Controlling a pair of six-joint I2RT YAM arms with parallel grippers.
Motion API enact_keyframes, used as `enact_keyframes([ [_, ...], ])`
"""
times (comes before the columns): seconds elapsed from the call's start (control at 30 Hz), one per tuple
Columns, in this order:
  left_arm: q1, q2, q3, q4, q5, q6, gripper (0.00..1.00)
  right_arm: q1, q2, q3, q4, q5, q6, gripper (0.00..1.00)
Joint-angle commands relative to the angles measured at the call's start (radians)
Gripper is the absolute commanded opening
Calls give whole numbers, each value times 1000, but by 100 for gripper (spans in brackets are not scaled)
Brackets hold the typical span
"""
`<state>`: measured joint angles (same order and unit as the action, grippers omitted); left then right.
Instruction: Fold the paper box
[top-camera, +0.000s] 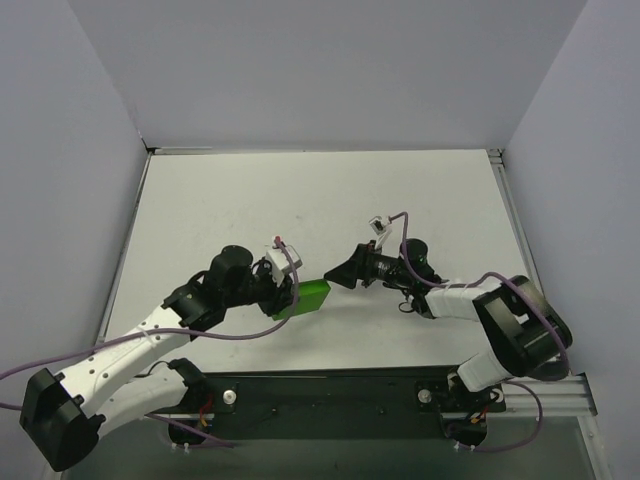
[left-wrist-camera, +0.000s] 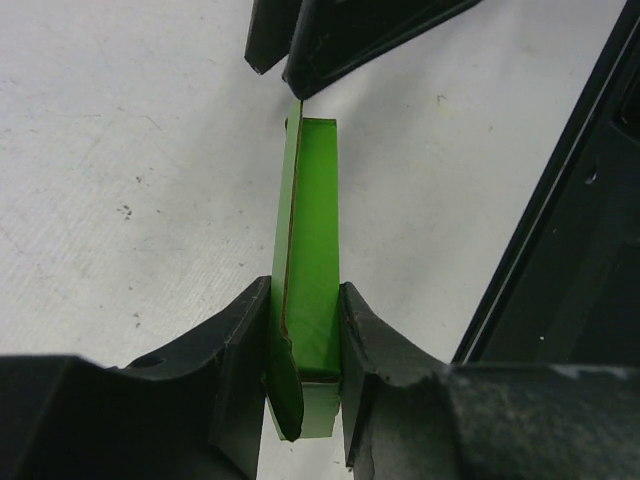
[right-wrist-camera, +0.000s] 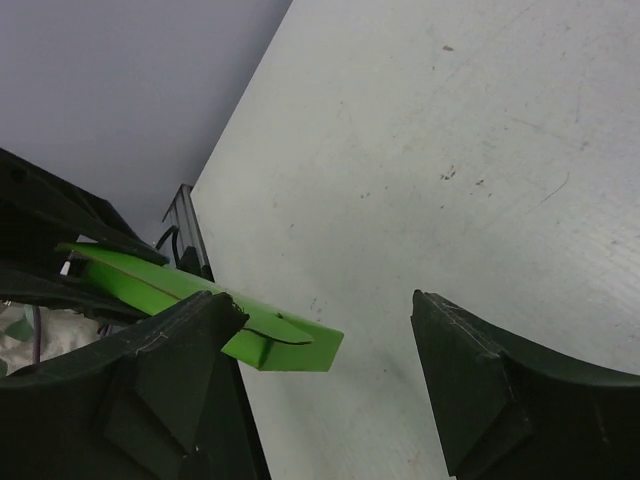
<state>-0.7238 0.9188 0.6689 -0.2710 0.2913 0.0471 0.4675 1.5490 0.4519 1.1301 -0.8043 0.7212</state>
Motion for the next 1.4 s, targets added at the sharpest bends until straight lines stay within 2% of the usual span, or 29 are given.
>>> enact_keyframes([
  [0.0,4,40,9,39,74,1,9,80,-157,-41,-13,89,-161,78],
  [0.2,4,107,1,55,155,-13,10,118,-276,-73,-186,146,-235,77],
  [0.5,4,132,-3,75,200,-15,9,154,-363,-113,-361,183,-347,69],
  [0.53,3,134,-5,75,201,-13,9,157,-366,-114,-377,183,-356,66],
  [1.07,4,130,-9,76,215,-10,9,189,-388,-104,-438,198,-397,45],
  [1.2,3,132,-11,76,213,-6,9,194,-398,-102,-446,208,-396,35],
  [1.37,4,132,-12,79,227,-1,9,195,-415,-102,-457,223,-398,31],
])
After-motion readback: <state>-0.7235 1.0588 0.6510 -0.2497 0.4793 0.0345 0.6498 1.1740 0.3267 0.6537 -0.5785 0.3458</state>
